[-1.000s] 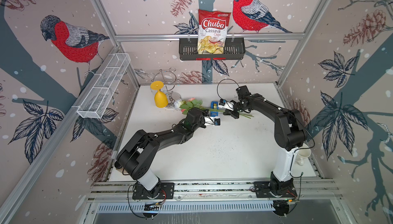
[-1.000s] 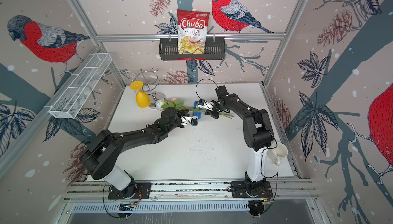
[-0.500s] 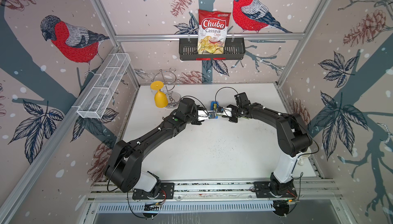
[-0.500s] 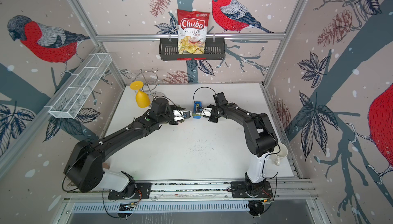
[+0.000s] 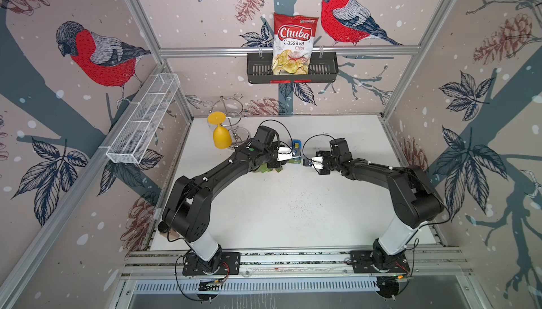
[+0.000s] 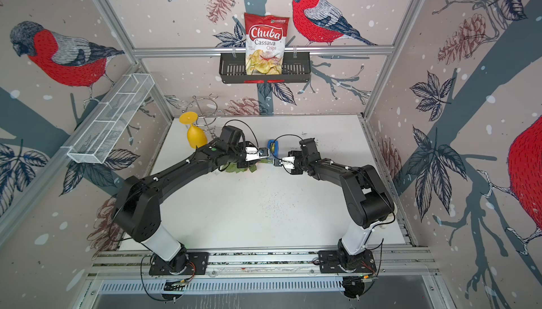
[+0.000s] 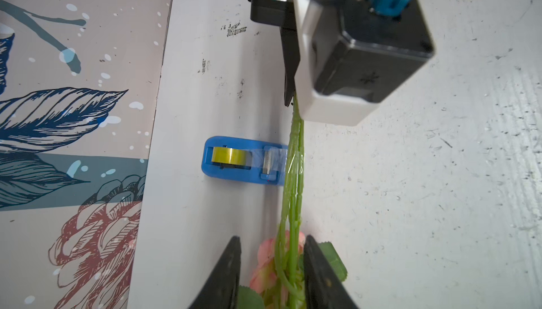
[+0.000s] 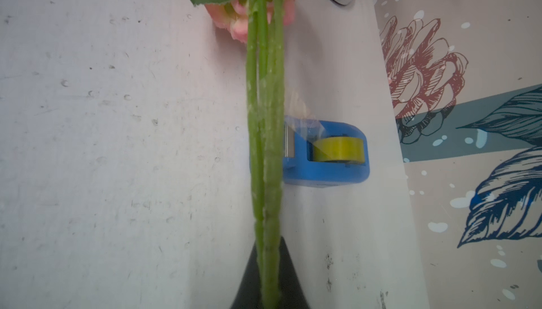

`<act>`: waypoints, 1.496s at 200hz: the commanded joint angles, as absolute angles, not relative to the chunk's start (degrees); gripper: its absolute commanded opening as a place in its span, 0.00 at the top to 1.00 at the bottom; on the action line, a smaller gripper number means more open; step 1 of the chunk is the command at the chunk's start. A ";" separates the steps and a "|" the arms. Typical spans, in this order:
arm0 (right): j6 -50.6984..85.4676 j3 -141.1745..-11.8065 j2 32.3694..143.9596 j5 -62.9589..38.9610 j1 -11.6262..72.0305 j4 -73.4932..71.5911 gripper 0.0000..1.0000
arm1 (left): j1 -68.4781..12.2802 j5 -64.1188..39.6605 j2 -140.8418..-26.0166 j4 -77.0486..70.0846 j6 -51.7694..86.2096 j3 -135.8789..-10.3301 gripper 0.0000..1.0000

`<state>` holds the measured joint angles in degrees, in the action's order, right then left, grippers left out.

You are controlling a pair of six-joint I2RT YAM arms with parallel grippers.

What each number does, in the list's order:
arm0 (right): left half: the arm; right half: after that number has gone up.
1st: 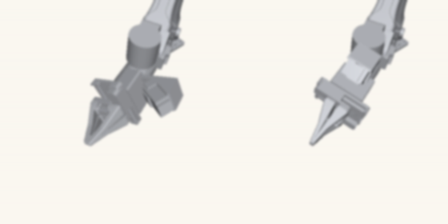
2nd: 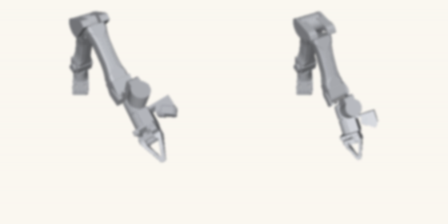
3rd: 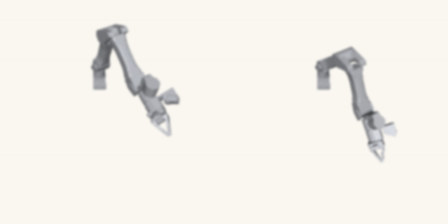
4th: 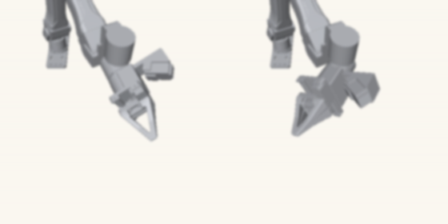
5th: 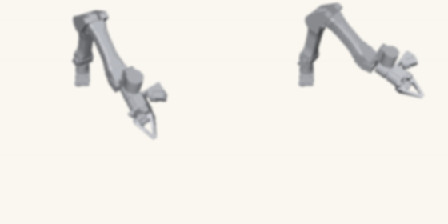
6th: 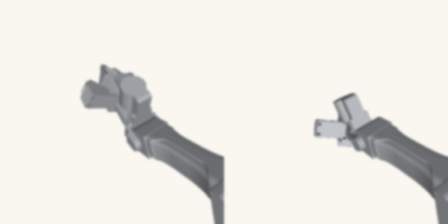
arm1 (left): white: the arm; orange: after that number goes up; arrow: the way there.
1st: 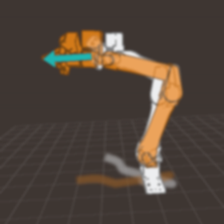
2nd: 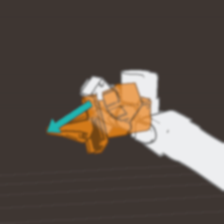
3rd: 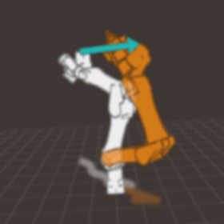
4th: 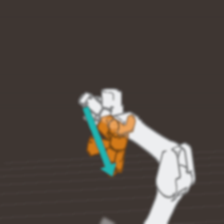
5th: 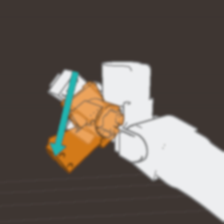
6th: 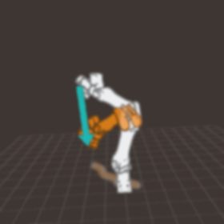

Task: Wrap bouquets with tape
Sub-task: Wrap the tape around the bouquet.

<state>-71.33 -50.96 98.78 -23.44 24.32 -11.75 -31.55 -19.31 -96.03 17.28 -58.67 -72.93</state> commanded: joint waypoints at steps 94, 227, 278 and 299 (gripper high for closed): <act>-76.42 -44.16 95.18 -25.40 25.00 -28.25 1.00 | -31.37 -20.86 -112.54 42.04 -56.83 -94.99 0.61; -76.63 -40.90 93.72 -26.10 25.71 -34.25 1.00 | -31.46 -25.67 -118.74 49.34 -57.92 -101.68 0.70; -74.25 -41.00 93.46 -27.17 26.09 -32.91 0.96 | -31.46 -24.23 -118.86 48.54 -58.09 -101.54 1.00; -72.89 -41.26 93.05 -25.73 26.85 -31.13 0.78 | -31.46 -22.48 -117.67 46.30 -57.41 -100.50 1.00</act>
